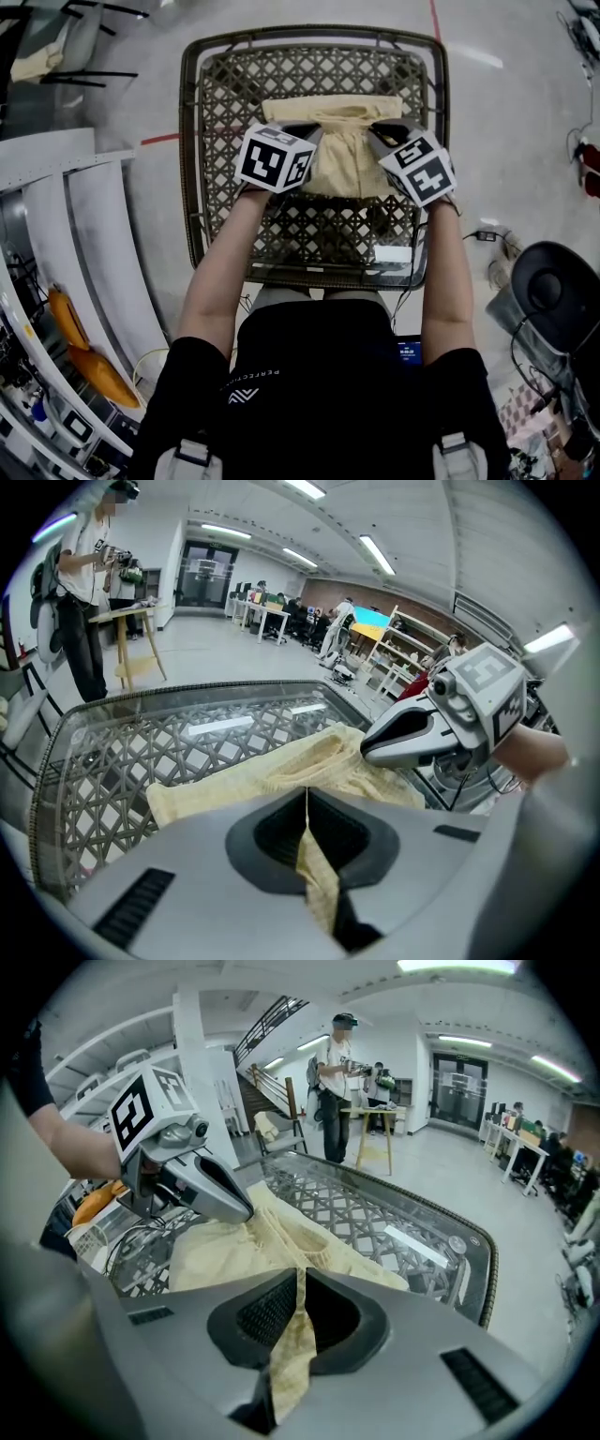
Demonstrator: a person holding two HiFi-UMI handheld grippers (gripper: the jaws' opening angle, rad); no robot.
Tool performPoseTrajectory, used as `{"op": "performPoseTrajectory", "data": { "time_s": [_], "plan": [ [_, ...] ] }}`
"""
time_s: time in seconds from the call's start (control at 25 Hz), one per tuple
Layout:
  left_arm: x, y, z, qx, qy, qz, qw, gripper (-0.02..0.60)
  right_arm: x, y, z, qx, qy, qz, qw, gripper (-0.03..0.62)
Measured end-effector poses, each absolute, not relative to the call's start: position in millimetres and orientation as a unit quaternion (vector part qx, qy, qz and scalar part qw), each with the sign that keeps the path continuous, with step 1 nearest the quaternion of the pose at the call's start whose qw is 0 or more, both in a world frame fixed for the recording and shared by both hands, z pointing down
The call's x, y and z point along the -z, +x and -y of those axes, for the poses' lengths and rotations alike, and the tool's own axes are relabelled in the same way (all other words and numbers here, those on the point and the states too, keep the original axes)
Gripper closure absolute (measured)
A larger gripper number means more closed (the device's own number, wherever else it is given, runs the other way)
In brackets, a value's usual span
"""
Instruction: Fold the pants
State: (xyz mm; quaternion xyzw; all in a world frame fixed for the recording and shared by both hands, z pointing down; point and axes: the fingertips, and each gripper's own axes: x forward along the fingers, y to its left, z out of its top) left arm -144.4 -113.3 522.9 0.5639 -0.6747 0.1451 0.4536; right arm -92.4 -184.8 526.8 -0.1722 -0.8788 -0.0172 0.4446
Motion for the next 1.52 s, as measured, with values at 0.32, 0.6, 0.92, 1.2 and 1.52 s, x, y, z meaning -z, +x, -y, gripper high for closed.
{"op": "performPoseTrajectory", "data": {
  "time_s": [0.32,0.6,0.92,1.2,1.52],
  "plan": [
    [-513.2,-134.0,115.8,-0.138,0.564,0.69,0.433,0.568,-516.3,-82.8,180.2,0.003,-0.127,0.889,0.44,0.546],
    [-492.8,-123.0,102.5,-0.12,0.554,0.719,0.403,0.568,-499.0,-70.4,175.9,-0.027,-0.06,0.91,0.41,0.548],
    [-485.9,-113.3,92.4,-0.113,0.543,0.744,0.373,0.568,-483.9,-61.4,169.0,-0.068,0.008,0.931,0.359,0.548],
    [-467.5,-102.4,85.1,-0.103,0.543,0.767,0.326,0.568,-465.1,-46.8,171.1,-0.094,0.074,0.943,0.31,0.549],
    [-459.0,-84.3,75.2,-0.093,0.552,0.778,0.283,0.568,-457.6,-31.1,144.8,-0.092,0.095,0.953,0.272,0.551]
  ]
}}
